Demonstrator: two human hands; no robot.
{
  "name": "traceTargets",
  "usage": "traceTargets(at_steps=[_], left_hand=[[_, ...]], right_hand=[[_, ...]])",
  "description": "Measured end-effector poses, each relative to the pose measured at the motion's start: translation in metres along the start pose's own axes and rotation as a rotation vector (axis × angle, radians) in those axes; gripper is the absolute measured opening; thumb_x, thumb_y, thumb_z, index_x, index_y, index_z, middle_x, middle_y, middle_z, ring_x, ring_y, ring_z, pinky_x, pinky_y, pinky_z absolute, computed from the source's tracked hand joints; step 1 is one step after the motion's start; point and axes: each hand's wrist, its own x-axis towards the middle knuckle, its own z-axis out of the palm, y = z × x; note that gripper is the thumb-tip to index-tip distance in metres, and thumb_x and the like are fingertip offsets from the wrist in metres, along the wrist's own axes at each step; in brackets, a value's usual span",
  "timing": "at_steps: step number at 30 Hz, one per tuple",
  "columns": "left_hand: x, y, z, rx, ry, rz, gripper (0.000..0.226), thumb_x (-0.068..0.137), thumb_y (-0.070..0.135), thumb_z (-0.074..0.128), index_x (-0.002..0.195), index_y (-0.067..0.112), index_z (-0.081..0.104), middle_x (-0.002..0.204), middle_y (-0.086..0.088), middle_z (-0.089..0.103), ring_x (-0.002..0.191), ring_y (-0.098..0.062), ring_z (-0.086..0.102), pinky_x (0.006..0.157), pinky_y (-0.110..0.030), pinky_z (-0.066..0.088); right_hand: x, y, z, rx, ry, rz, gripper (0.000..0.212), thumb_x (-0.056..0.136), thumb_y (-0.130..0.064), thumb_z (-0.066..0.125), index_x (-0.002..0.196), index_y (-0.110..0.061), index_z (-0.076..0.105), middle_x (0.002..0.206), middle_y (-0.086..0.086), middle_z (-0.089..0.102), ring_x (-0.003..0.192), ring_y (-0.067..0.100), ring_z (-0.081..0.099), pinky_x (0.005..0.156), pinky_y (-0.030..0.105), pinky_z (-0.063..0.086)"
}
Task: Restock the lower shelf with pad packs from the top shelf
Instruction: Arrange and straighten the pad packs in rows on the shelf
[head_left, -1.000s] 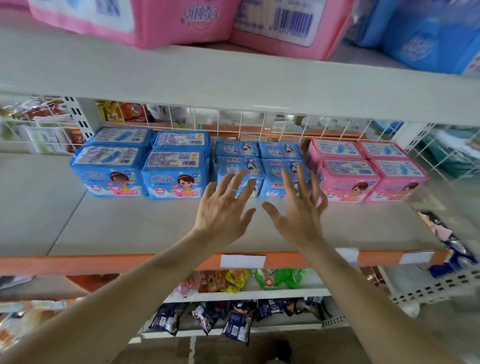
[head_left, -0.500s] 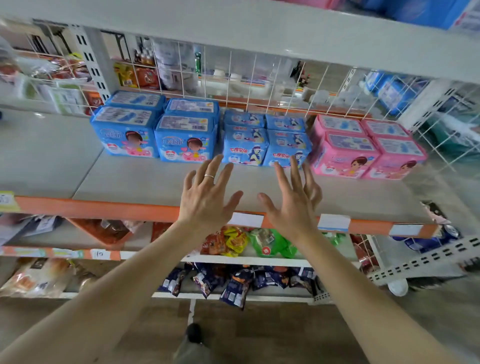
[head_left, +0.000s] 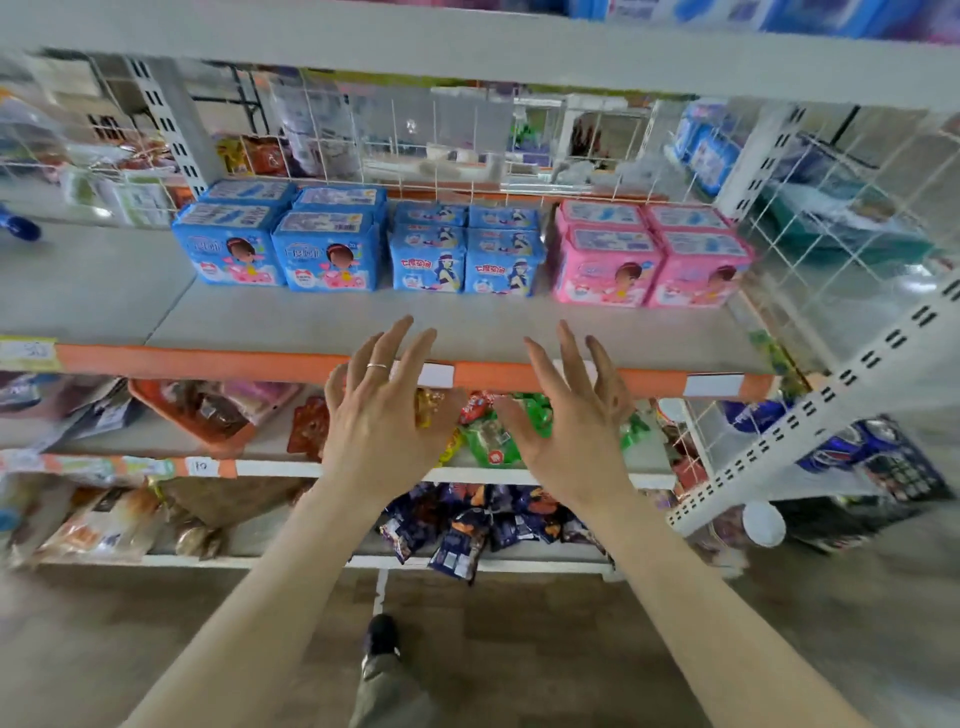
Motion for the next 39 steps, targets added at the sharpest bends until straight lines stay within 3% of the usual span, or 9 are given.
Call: traceTargets(at_steps=[4,10,19,23,29,39], left_hand=[[-0.034,0.022,-0.026,-0.056,0.003,-0.019,0.069,0.088,0.066,0.045,0.149,0.037,0.034,0.161,0.013,0.026,0.147,-0.022,0.021,0.115,-0.056,0.021],[-0.072,0.036,-0.047,-0.141,0.048,-0.062,0.073,0.086,0.071,0.039,0.149,0.034,0.041,0.157,0.014,0.034,0.144,-0.014,0.022,0.114,-0.042,0.02],[-0.051,0.05,-0.089,-0.011,0.068,0.154,0.07,0.089,0.069,0.04,0.148,0.032,0.041,0.156,0.013,0.034,0.145,-0.014,0.026,0.114,-0.035,0.016],[-0.01,0.048,-0.135,0.078,0.167,0.255,0.07,0.088,0.065,0.043,0.147,0.026,0.045,0.155,0.009,0.038,0.143,-0.018,0.033,0.112,-0.045,0.03],[0.038,0.039,-0.186,0.142,0.353,0.296,0.066,0.089,0.061,0.046,0.143,0.025,0.049,0.148,0.008,0.045,0.137,-0.018,0.039,0.11,-0.042,0.027],[0.107,-0.018,-0.216,0.17,0.448,0.289,0.065,0.088,0.059,0.048,0.143,0.023,0.048,0.148,0.007,0.045,0.133,-0.019,0.041,0.108,-0.033,0.022]], right_hand=[[-0.011,0.005,-0.03,0.013,-0.071,-0.098,0.072,0.091,-0.071,0.037,0.153,-0.038,0.026,0.166,-0.008,0.013,0.152,0.02,0.003,0.117,0.061,0.012],[-0.025,0.01,-0.08,0.114,-0.13,-0.121,0.078,0.091,-0.07,0.044,0.156,-0.036,0.017,0.165,-0.01,0.016,0.151,0.016,0.008,0.121,0.049,0.019],[-0.006,0.0,-0.135,0.09,-0.019,-0.271,0.079,0.087,-0.073,0.038,0.155,-0.038,0.018,0.163,-0.01,0.021,0.152,0.014,0.012,0.121,0.049,0.023],[0.032,-0.025,-0.164,0.07,0.057,-0.34,0.077,0.087,-0.073,0.036,0.154,-0.043,0.012,0.163,-0.013,0.018,0.152,0.012,0.01,0.123,0.041,0.017],[0.089,-0.075,-0.185,0.131,0.234,-0.454,0.074,0.088,-0.064,0.045,0.15,-0.025,0.039,0.157,-0.004,0.037,0.146,0.016,0.03,0.116,0.046,0.034],[0.164,-0.135,-0.166,0.133,0.28,-0.464,0.077,0.085,-0.066,0.045,0.151,-0.025,0.039,0.155,-0.007,0.039,0.144,0.014,0.031,0.116,0.038,0.031]])
